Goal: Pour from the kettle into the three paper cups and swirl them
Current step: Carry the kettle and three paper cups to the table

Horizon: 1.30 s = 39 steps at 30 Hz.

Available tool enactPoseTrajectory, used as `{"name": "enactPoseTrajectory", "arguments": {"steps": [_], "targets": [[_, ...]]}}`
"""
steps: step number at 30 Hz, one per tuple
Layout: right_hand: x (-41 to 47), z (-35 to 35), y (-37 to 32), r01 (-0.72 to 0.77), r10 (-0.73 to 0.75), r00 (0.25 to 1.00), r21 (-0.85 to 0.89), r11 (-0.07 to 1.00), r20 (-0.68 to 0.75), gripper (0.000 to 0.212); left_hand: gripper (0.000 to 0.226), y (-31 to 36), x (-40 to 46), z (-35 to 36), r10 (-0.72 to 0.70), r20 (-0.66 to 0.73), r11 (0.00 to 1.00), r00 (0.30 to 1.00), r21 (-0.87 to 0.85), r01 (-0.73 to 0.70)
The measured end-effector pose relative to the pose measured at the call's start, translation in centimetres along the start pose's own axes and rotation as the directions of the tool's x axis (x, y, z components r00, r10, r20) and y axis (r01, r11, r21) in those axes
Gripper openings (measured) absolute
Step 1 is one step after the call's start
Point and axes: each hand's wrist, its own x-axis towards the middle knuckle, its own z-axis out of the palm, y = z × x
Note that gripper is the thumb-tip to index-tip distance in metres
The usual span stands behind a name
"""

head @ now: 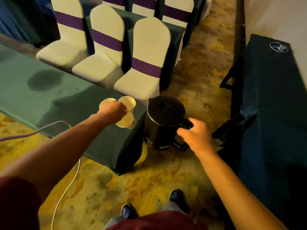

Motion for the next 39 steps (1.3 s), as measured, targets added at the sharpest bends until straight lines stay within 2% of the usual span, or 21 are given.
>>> {"name": "enactPoseTrajectory", "arguments": {"steps": [7, 15, 21, 27, 29, 30, 34, 39], "targets": [[0.5, 6.4, -1.0, -0.023, 0.023, 0.998, -0.005, 1.000, 0.065, 0.008, 0.028, -5.2, 0.8, 2.1, 0.028, 0.080, 0.999, 0.996, 0.043, -0.032], [3.9, 11.8, -2.6, -0.061, 0.062, 0.993, -0.015, 0.998, 0.100, 0.018, 0.030, -10.4, 3.4, 2.9, 0.062, 0.060, 0.998, 0.996, 0.029, -0.063], [5.2, 16.9, -4.8, -0.158, 0.158, 0.987, 0.004, 0.988, 0.006, 0.009, 0.030, -15.4, 6.6, 3.9, 0.062, 0.157, 0.997, 0.986, 0.040, -0.069], [5.2, 23.4, -7.3, -0.317, 0.333, 0.929, 0.117, 0.941, -0.161, 0.016, 0.031, -19.4, 8.7, 5.2, 0.179, 0.281, 0.974, 0.943, 0.088, -0.211], [4.8, 25.5, -8.3, -0.380, 0.406, 0.896, 0.163, 0.910, -0.181, 0.032, 0.032, -20.8, 9.2, 5.5, 0.204, 0.302, 0.968, 0.931, 0.083, -0.239], [4.6, 26.5, -8.7, -0.397, 0.424, 0.886, 0.164, 0.903, -0.190, 0.032, 0.032, -21.6, 9.5, 5.6, 0.218, 0.312, 0.963, 0.925, 0.082, -0.255], [3.7, 29.3, -9.1, -0.407, 0.417, 0.885, 0.092, 0.909, -0.205, 0.015, 0.032, -23.7, 9.9, 6.3, 0.301, 0.357, 0.936, 0.885, 0.069, -0.346], [2.5, 31.3, -9.0, -0.466, 0.472, 0.855, 0.080, 0.881, -0.214, 0.018, 0.032, -25.1, 10.3, 6.6, 0.382, 0.338, 0.905, 0.860, 0.054, -0.423]]}}
